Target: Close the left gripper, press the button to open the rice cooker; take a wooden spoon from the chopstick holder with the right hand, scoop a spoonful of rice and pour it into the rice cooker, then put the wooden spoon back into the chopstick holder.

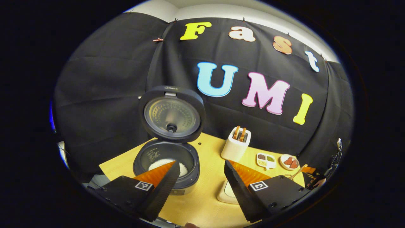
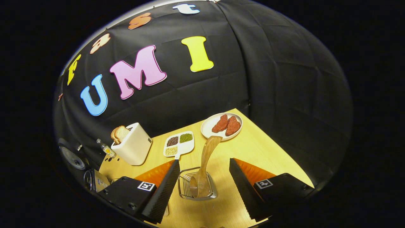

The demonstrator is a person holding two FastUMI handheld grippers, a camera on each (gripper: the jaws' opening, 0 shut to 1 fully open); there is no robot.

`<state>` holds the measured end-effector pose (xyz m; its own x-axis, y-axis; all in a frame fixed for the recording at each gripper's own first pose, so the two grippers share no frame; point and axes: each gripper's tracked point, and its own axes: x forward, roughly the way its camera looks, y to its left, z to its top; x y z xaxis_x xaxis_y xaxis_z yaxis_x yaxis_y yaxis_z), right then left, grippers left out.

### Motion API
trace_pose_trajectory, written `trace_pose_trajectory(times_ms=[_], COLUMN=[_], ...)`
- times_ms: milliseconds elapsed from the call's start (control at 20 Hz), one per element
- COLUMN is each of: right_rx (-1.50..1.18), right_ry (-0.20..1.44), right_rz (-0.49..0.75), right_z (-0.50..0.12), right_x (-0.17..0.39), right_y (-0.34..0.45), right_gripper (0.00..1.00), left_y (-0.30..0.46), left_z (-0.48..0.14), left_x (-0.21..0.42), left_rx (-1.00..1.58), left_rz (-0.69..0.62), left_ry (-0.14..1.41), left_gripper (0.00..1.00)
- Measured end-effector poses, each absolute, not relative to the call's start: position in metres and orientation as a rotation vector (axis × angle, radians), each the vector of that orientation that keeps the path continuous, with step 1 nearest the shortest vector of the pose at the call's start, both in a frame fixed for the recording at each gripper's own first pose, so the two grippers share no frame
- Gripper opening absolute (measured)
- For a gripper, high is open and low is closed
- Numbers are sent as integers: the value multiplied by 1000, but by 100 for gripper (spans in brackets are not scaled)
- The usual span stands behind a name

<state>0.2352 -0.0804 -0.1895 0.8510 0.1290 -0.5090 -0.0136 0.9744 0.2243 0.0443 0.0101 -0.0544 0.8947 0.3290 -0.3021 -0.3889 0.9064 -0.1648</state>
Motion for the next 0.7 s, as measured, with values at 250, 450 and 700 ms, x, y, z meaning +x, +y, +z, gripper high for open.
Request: trace_pose_trajectory(times_ms=[250,450,700], right_rx=[285,359,397], right_ry=[579,634,637], right_rz=[72,71,47], right_z=[-216,-239,-241], right_x=[273,292,300], right_y=[-77,-71,-67], right_gripper=[99,89,43], left_y=[-15,-27,-36], left_z=[-95,-112,-128], left_x=[26,18,9], left_rx=[-234,-260,-269], left_rz=[416,437,448], left_ry=[370,402,429], left_gripper=[96,95,95])
